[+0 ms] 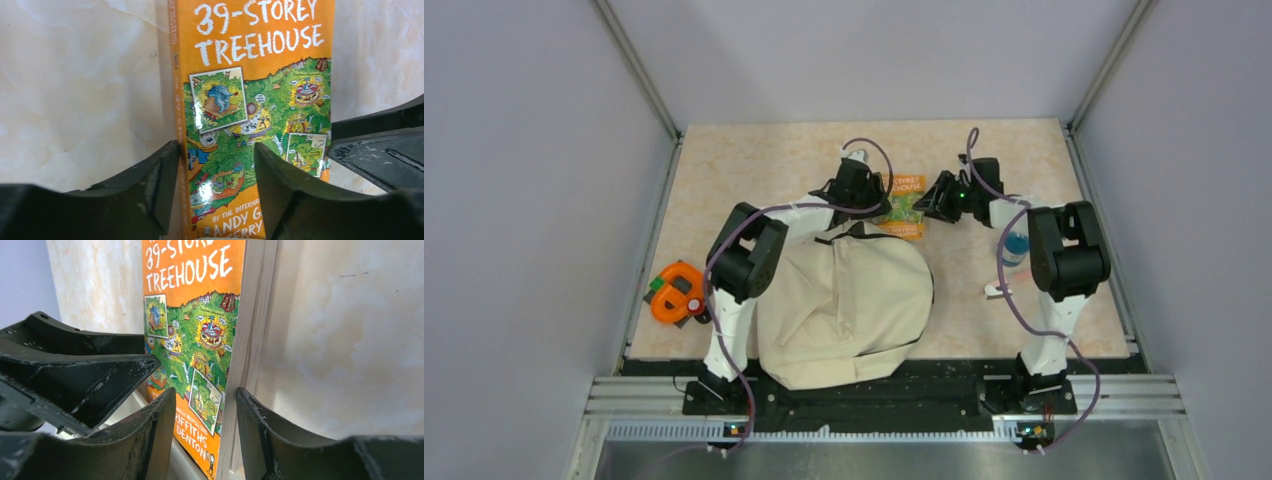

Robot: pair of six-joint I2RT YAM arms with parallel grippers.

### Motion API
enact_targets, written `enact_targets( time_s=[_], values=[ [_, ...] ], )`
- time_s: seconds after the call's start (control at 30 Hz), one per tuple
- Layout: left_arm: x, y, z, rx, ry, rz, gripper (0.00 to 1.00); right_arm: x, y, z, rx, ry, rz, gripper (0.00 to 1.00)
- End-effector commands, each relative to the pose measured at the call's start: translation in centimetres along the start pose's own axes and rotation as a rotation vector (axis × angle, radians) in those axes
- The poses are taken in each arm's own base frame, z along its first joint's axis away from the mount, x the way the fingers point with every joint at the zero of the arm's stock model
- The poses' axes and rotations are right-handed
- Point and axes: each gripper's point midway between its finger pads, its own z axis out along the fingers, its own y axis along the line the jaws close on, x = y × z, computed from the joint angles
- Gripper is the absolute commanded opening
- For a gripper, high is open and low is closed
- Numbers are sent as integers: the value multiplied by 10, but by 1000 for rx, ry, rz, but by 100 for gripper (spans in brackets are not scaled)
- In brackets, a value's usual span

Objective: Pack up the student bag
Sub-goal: Pick up the book from the center of the board.

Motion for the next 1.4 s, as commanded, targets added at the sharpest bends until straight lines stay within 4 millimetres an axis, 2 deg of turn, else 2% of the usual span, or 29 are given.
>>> enact_targets(
  time_s=[0.0,0.13,0.27,0.47,0.6,0.63,0.7,0.8,0.93,1.1,1.23,1.37],
  values=[
    [-2,-18,-1,93,2,-19,56,-11,39,-5,-141,-31,-16,46],
    [1,-23,-3,122,15,-26,44,-12,51,-8,-199,-40,-3,44],
    [0,-28,-5,153,12,-29,37,-6,52,-1,-216,-25,2,42],
    [-1,-35,-7,188,14,-25,33,13,32,19,-170,22,17,34],
    [-2,-35,-9,189,9,-20,32,16,23,24,-120,27,4,31],
    [-3,-35,-10,190,7,-20,32,15,22,24,-114,26,3,27],
    [-5,-34,-13,185,-1,-18,32,12,24,21,-109,16,-5,10],
    [-18,-31,-27,180,-41,-12,34,0,36,9,-115,-23,-36,0],
    [-56,-40,-69,224,-152,3,48,-20,66,-19,-158,-105,-106,0],
    [-95,-62,-134,292,-284,78,68,-53,122,-74,-268,-258,-210,0],
    [-112,-84,-187,369,-357,114,76,-69,166,-121,-343,-361,-309,0],
    [-114,-102,-235,465,-409,115,81,-66,207,-166,-458,-414,-400,0]
  ],
)
